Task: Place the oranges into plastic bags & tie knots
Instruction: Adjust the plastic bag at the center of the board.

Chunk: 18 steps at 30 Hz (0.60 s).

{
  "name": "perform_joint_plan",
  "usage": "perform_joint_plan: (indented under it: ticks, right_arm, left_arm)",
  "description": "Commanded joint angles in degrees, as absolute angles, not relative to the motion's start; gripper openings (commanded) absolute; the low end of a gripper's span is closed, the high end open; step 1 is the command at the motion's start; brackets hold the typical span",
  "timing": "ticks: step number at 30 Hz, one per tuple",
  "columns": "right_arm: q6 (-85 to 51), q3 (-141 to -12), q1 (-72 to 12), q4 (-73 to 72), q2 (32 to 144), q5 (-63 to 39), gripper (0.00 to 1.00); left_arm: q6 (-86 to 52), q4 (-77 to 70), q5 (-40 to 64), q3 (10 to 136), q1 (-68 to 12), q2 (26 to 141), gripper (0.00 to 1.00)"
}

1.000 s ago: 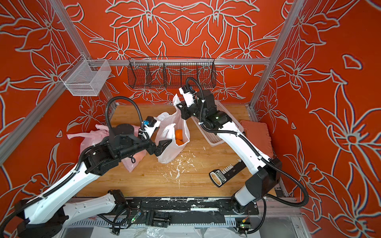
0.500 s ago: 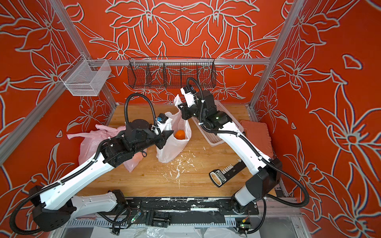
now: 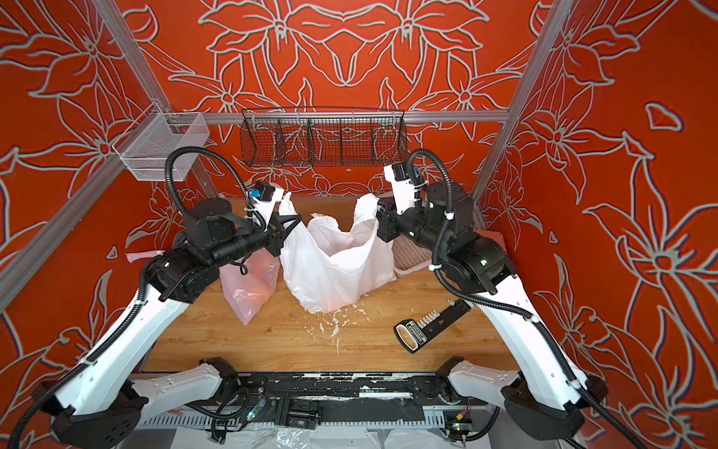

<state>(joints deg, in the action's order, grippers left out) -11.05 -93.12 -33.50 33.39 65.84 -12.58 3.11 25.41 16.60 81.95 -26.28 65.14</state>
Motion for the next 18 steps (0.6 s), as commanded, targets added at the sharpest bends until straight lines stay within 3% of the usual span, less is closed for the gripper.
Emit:
perform_joint_plan:
  ticks: [1,6,7,10,11,13,18]
  right_arm:
    - [-13.44,-93.47,-34.36,37.52,65.83,-17.81,0.0]
    - [-12.33,-92.45,-34.73,36.3,66.9,-22.91,0.0]
    - [-11.35,-92.15,-34.76,36.82,67.54,-21.57,0.09]
    - [-6.13,-89.83,-34.63,37.76,69.23,-19.3,0.54]
    - [-4.12,-89.42,-34.69,38.4,69.56,-19.73,0.63]
    - [0.44,-87.16,-34.65,38.13,68.87,-19.6,0.75]
    - [7.31,-80.87,-33.81,33.47,64.43,-23.92,0.95]
  left_arm:
    - [2.41,22.35,32.44,84.53,-20.31,68.9,0.0]
    - [0.97,19.64,44.86,86.21,-13.65,74.28,0.0]
    - [1.59,19.7,45.53,85.67,-13.45,74.78,0.0]
    - [1.48,17.59,45.34,81.88,-12.9,74.61,0.0]
    - [0.89,16.76,44.93,80.76,-12.48,74.42,0.0]
    - [0.19,15.93,45.34,79.28,-11.0,73.96,0.0]
    - [0.33,15.81,46.6,78.38,-8.47,73.23,0.0]
